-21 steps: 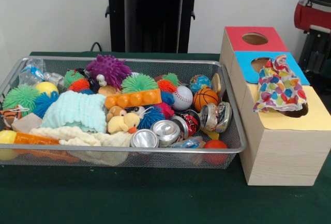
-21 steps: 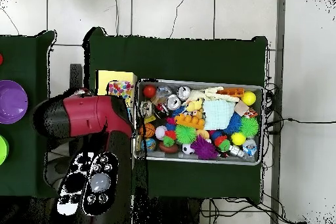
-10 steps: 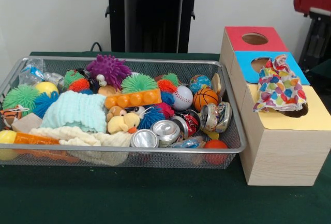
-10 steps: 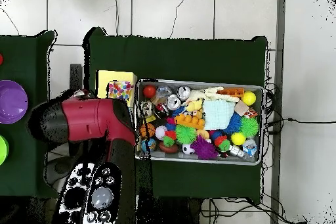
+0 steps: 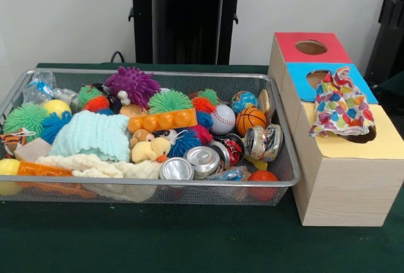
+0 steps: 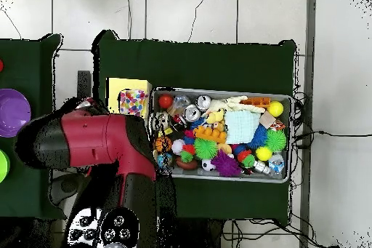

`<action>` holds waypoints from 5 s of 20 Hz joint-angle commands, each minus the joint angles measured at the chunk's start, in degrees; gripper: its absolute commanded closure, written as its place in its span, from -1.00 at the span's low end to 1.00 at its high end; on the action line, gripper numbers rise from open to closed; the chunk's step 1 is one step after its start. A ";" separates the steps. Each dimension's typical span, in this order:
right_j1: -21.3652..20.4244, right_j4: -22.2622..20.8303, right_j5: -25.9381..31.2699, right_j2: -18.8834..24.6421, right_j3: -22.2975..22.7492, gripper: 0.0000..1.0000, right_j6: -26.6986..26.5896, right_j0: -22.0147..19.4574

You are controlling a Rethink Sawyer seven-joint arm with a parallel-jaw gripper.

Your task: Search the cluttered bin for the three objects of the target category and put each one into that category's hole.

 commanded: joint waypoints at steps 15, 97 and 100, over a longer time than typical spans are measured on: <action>6.65 -6.56 4.27 -3.12 3.19 1.00 3.96 0.30; 1.18 -1.21 15.49 -2.83 1.67 1.00 2.35 1.87; 3.72 -1.95 12.70 -3.07 0.23 1.00 4.04 1.78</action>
